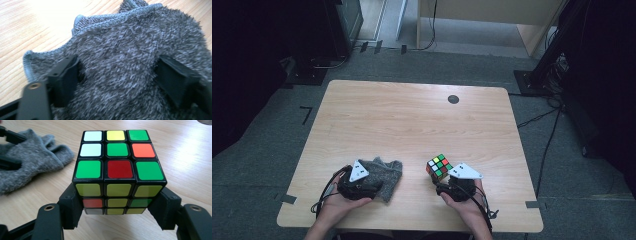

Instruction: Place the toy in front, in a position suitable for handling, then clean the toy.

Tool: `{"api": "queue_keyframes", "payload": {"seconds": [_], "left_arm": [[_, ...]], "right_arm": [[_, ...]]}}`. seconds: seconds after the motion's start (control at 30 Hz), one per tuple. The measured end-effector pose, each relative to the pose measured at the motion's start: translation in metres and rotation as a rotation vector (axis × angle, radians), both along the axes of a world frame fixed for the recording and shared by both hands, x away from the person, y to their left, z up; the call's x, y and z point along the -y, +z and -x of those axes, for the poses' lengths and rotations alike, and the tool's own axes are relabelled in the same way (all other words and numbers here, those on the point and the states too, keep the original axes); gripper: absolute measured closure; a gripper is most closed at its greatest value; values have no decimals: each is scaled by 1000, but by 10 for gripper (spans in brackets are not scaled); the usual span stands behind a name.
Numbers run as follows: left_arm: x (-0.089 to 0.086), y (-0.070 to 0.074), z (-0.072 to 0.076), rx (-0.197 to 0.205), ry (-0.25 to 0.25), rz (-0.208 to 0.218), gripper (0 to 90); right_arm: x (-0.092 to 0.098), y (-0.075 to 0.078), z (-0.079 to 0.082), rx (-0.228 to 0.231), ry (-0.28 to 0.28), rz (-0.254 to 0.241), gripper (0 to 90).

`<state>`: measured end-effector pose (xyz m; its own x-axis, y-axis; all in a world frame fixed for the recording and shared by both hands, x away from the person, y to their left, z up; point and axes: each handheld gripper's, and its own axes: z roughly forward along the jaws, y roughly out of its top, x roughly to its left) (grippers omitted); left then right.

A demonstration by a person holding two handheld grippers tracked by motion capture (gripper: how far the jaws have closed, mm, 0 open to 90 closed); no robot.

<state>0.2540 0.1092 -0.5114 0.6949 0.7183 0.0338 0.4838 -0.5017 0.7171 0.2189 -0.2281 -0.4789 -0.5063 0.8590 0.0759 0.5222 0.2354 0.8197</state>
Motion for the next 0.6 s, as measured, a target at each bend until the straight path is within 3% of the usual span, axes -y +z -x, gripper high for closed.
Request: {"api": "queue_keyframes", "payload": {"seconds": [0.17, 0.23, 0.33, 0.4, 0.53, 0.6], "left_arm": [[0, 0, 4, 79, -23, -24, 650], [0, 2, 2, 72, -33, -16, 703], [-1, 8, -1, 71, -34, 33, 730], [-3, 17, -2, 82, -39, 101, 733], [-6, 41, -1, 82, -64, 319, 733], [-4, 52, 1, 68, -112, 419, 732]], "right_arm": [[-7, 1, 3, 19, 44, 2, 349], [-11, 1, 4, 20, 56, 1, 349], [-17, -1, 5, 18, 73, 20, 349], [-21, -3, 5, 12, 82, 21, 350], [-31, -6, 6, 14, 122, 36, 350], [-37, -8, 8, 18, 139, 44, 350]]}}
